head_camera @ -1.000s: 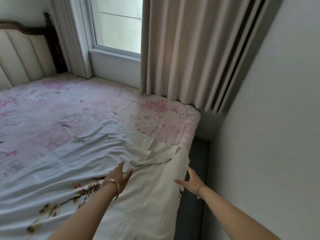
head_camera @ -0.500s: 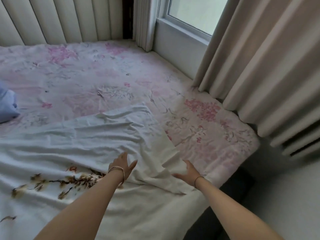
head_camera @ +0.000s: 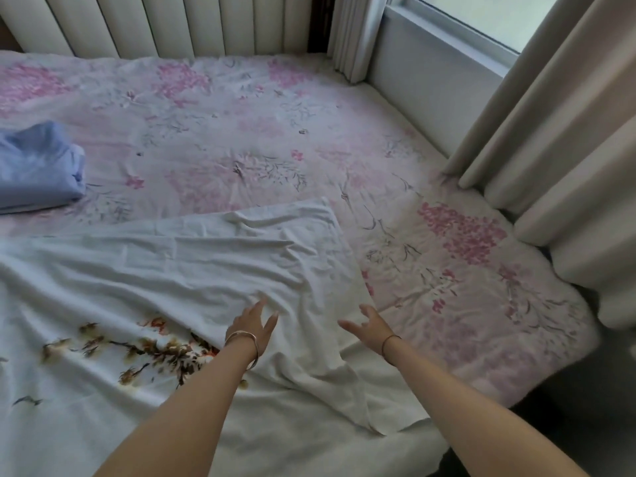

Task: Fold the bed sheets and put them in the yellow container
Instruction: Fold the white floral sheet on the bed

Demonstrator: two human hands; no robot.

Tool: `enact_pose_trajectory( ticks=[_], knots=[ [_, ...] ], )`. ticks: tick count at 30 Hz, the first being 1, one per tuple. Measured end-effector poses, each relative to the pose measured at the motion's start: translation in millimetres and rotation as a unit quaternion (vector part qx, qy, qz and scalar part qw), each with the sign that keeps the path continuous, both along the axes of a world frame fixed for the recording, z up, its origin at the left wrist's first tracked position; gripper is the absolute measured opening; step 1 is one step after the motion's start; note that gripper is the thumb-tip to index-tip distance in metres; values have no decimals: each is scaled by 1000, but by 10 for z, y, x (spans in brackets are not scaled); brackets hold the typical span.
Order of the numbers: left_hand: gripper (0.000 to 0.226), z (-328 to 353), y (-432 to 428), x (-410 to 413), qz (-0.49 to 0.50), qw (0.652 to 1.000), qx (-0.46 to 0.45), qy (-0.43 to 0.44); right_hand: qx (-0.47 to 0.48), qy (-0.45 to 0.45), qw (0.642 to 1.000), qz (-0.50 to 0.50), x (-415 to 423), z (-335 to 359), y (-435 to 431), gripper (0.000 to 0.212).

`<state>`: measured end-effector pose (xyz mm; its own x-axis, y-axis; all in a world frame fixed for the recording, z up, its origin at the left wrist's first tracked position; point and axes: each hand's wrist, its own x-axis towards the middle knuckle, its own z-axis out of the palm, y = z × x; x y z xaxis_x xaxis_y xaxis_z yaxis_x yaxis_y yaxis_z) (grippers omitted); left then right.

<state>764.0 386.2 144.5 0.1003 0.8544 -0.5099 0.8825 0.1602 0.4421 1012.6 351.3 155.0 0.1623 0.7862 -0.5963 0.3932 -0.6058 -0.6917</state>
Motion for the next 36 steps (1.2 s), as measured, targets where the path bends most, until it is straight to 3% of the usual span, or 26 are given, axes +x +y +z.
enact_pose_trajectory(
  ticks=[6, 10, 18, 21, 24, 26, 27, 29, 33, 34, 36],
  knots=[
    [55, -197, 168, 173, 38, 999, -21, -8, -29, -19, 998, 51, 330, -230, 513, 83],
    [54, -333, 434, 433, 58, 998, 8, 1, -62, 23, 997, 34, 620, -412, 961, 78],
    [59, -1079, 1066, 1448, 193, 981, 23, -15, -115, 91, 984, 105, 950, -1208, 1868, 56],
    [71, -1302, 1048, 1664, 188, 982, 23, -4, -142, 124, 979, 82, 974, -1430, 2010, 50],
    [86, -1552, 1148, 1680, 224, 973, 47, 5, -181, 221, 958, 26, 831, -1717, 2215, 32],
    [86, -1736, 1212, 1677, 250, 966, 68, 16, -194, 292, 936, 12, 674, -1920, 2384, 34],
    [101, -1815, 1246, 1644, 264, 961, 77, 22, -196, 322, 926, 14, 574, -1981, 2474, 36],
    [127, -1970, 1343, 1594, 300, 949, 95, 20, -168, 340, 925, 25, 383, -2088, 2709, 42],
    [62, -2201, 1478, 1621, 268, 955, 122, 25, -40, 180, 980, 74, 239, -2042, 3167, 63],
    [64, -2157, 1527, 1631, 254, 960, 113, 31, 5, 143, 985, 101, 231, -1964, 3311, 62],
    [96, -2009, 1710, 1617, 255, 958, 123, 32, 153, 86, 975, 136, 235, -1743, 3673, 51]
  ],
)
